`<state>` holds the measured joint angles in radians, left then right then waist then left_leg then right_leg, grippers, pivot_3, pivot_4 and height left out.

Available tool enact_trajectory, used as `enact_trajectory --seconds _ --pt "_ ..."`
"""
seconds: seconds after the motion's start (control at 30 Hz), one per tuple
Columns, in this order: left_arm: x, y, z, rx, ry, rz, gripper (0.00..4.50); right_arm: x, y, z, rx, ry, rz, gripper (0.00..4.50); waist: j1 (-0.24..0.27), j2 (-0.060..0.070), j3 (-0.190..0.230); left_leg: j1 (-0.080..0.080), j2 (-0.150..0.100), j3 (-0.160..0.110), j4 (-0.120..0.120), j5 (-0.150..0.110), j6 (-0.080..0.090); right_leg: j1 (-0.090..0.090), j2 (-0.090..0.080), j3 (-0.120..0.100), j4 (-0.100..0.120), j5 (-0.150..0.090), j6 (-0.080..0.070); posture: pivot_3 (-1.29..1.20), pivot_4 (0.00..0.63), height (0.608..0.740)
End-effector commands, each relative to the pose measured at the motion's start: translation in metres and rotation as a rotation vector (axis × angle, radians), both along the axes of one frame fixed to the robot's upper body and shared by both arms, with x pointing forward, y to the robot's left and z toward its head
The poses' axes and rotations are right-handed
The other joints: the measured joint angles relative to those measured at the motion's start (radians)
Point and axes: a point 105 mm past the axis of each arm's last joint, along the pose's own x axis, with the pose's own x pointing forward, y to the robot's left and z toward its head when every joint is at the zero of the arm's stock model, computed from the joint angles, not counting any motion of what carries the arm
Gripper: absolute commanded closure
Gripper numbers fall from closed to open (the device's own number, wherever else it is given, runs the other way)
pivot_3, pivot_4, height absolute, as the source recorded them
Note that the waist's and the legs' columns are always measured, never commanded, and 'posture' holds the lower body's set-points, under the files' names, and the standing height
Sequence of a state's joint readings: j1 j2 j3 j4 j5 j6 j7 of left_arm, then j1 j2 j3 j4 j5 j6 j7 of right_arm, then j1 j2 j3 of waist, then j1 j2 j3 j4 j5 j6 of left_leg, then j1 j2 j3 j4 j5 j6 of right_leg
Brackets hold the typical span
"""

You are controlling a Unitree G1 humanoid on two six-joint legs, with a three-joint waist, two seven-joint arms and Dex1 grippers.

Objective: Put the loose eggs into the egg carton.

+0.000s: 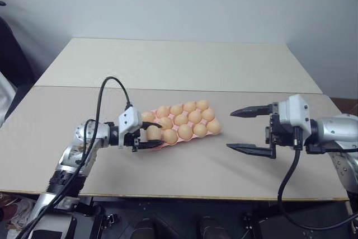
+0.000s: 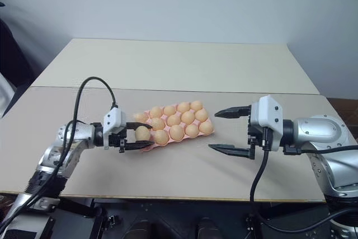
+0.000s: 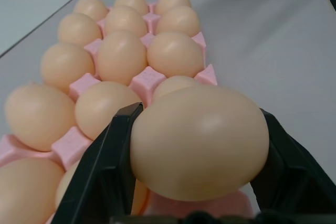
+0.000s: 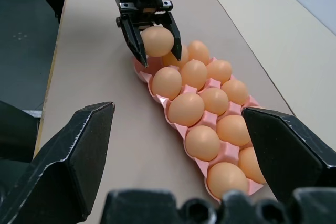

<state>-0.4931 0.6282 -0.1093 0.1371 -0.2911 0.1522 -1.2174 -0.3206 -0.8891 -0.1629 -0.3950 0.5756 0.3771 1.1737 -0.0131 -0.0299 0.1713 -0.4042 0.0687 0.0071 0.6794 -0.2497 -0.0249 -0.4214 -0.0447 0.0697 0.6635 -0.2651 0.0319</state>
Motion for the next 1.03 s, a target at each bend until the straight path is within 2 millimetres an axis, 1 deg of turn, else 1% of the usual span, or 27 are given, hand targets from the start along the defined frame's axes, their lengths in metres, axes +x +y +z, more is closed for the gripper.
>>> enact_trajectory --seconds 0.03,0.07,0.1,0.17,0.27,0.33,0.37,0.4,0.47,0.57,0.67,0.77,0.9,1.03 --pt "0.0 -0.002 0.018 -0.021 -0.051 -0.03 0.53 -0.006 0.001 0.011 0.016 -0.051 0.012 0.0 0.001 0.0 0.0 0.0 0.0 0.0 0.0 0.0 0.0 0.0 0.0 0.0 0.0 0.0 0.0 0.0 0.15 0.74" --pt "-0.001 -0.001 0.021 -0.028 -0.058 -0.035 0.19 -0.007 0.001 0.011 0.016 -0.051 0.012 0.0 0.001 0.0 0.0 0.0 0.0 0.0 0.0 0.0 0.0 0.0 0.0 0.0 0.0 0.0 0.0 0.0 0.15 0.74" --pt "-0.002 -0.001 0.024 -0.029 -0.067 -0.036 0.04 -0.007 0.001 0.011 0.017 -0.052 0.011 0.0 0.001 0.0 0.0 0.0 0.0 0.0 0.0 0.0 0.0 0.0 0.0 0.0 0.0 0.0 0.0 0.0 0.15 0.74" --pt "-0.003 0.004 0.03 -0.041 -0.077 -0.019 0.04 -0.006 0.001 0.011 0.019 -0.053 0.009 0.0 0.001 0.0 0.0 0.0 0.0 0.0 0.0 0.0 0.0 0.001 0.0 0.0 0.0 0.0 0.0 0.0 0.15 0.74" --pt "-0.007 0.017 0.045 -0.065 -0.1 -0.001 0.04 -0.004 0.001 0.011 0.023 -0.052 0.007 0.0 -0.002 0.0 0.0 0.0 0.0 0.0 0.0 0.0 0.0 0.0 0.0 0.0 0.0 0.0 0.0 0.0 0.15 0.74" --pt "-0.014 0.036 0.058 -0.083 -0.125 0.027 0.04 -0.002 0.0 0.01 0.024 -0.047 0.006 0.0 -0.005 0.0 0.0 0.0 0.0 0.0 0.0 0.0 0.0 0.0 0.0 0.0 0.0 0.0 0.0 0.0 0.15 0.74" --pt "-0.017 0.042 0.062 -0.088 -0.133 0.037 0.04 -0.002 0.0 0.01 0.025 -0.045 0.006 0.0 -0.008 0.0 0.0 0.0 0.0 0.0 0.0 0.0 0.0 0.0 0.0 0.0 0.0 0.0 0.0 0.0 0.15 0.74" --pt "-0.021 0.052 0.067 -0.088 -0.141 0.063 0.04 -0.001 -0.001 0.009 0.028 -0.041 0.004 0.0 -0.008 0.0 0.0 0.0 0.0 0.0 0.0 0.0 0.0 0.0 0.0 0.0 0.0 0.0 0.0 0.0 0.15 0.74" --pt "-0.028 0.067 0.073 -0.079 -0.147 0.1 0.04 0.002 -0.002 0.009 0.032 -0.036 0.002 0.0 -0.006 0.0 0.0 0.001 0.0 0.0 0.0 0.0 0.0 0.0 0.0 0.0 0.0 0.0 0.0 0.0 0.15 0.74" --pt "-0.045 0.095 0.082 -0.06 -0.151 0.184 0.04 0.006 -0.002 0.007 0.031 -0.025 0.004 0.0 -0.005 0.0 0.0 0.001 0.001 0.0 0.0 0.0 0.0 0.0 0.0 0.0 0.0 0.0 0.0 0.0 0.15 0.74" --pt "-0.06 0.11 0.085 -0.054 -0.143 0.248 0.04 0.01 -0.004 0.008 0.032 -0.023 0.004 0.0 -0.004 0.0 0.0 0.0 0.001 0.0 -0.001 0.0 0.0 -0.001 0.0 0.0 0.0 0.0 0.0 0.0 0.15 0.74" --pt "-0.072 0.116 0.084 -0.067 -0.135 0.289 0.04 0.014 -0.006 0.008 0.031 -0.022 0.001 0.0 0.003 0.0 0.0 0.001 0.001 0.001 -0.001 0.0 0.0 0.0 0.0 0.0 0.0 0.0 0.0 0.0 0.15 0.74" --pt "-0.09 0.118 0.075 -0.096 -0.101 0.346 0.04 0.018 -0.01 0.005 0.026 -0.014 -0.015 0.0 0.0 0.0 0.0 0.001 0.001 0.001 -0.001 0.0 0.0 0.0 0.0 0.0 -0.001 0.0 0.0 0.0 0.15 0.74" --pt "-0.092 0.115 0.073 -0.124 -0.086 0.379 0.04 0.018 -0.011 0.005 0.031 -0.007 -0.021 0.0 0.002 0.0 0.0 0.001 0.001 0.001 -0.001 0.0 0.0 0.0 0.0 0.0 0.0 0.0 0.0 0.0 0.15 0.74"
